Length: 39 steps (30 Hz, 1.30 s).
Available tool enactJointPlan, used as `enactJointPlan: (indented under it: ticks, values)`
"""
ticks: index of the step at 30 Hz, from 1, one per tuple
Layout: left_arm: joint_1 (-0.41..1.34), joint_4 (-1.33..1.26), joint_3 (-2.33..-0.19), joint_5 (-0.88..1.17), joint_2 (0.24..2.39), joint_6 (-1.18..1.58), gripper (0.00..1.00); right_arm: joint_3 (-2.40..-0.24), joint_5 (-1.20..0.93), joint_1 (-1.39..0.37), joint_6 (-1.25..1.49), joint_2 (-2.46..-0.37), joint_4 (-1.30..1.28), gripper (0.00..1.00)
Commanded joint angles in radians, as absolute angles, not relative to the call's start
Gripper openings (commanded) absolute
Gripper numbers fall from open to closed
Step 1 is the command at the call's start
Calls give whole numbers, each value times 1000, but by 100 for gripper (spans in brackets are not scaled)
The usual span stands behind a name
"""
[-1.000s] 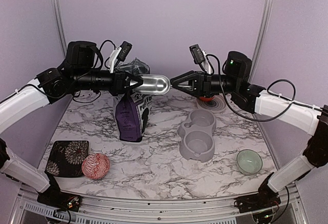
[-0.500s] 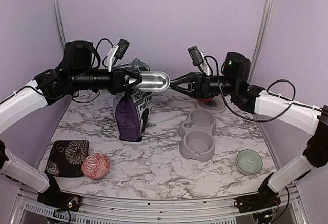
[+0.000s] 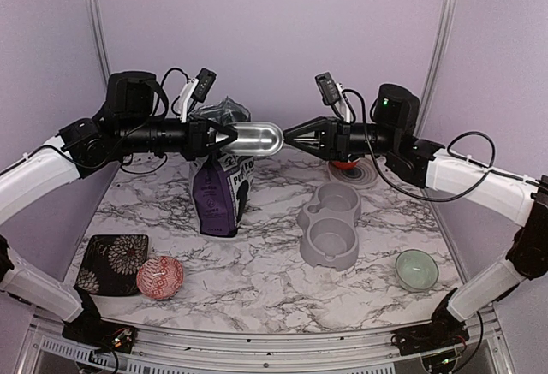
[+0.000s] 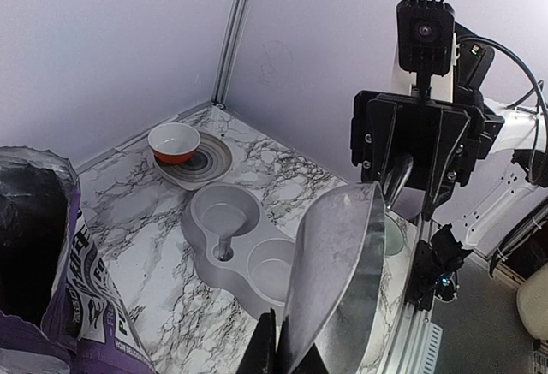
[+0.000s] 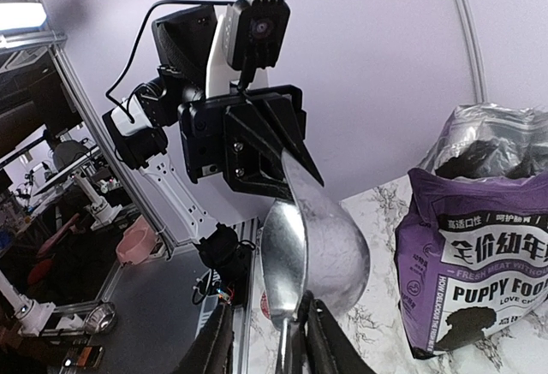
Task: Serve the pet food
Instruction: Pass from the left arm to the right
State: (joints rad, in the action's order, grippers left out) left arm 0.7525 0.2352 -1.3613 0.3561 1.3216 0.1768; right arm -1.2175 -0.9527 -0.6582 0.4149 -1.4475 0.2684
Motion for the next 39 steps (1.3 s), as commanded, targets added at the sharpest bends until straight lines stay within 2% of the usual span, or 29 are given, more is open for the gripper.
enactJointPlan:
  ticks: [1, 4, 10, 19, 32, 39]
  values:
    - [750, 192, -1344, 334, 1283, 181, 0, -1273, -947, -666, 414, -1446, 259, 24]
    - [750, 187, -1340, 330, 1280, 182, 0, -1274, -961, -670, 414, -1448, 262, 22]
    - [750, 177, -1335, 324, 1272, 184, 0, -1276, -966, -672, 378, -1444, 213, 30]
    - [750, 163, -1331, 328, 1271, 188, 0, -1284, -939, -672, 353, -1449, 172, 33]
    - [750, 158, -1322, 324, 1281, 186, 0, -1287, -940, -672, 366, -1456, 204, 17]
    - [750, 158, -1318, 323, 1281, 186, 0, -1285, -933, -672, 376, -1457, 213, 12]
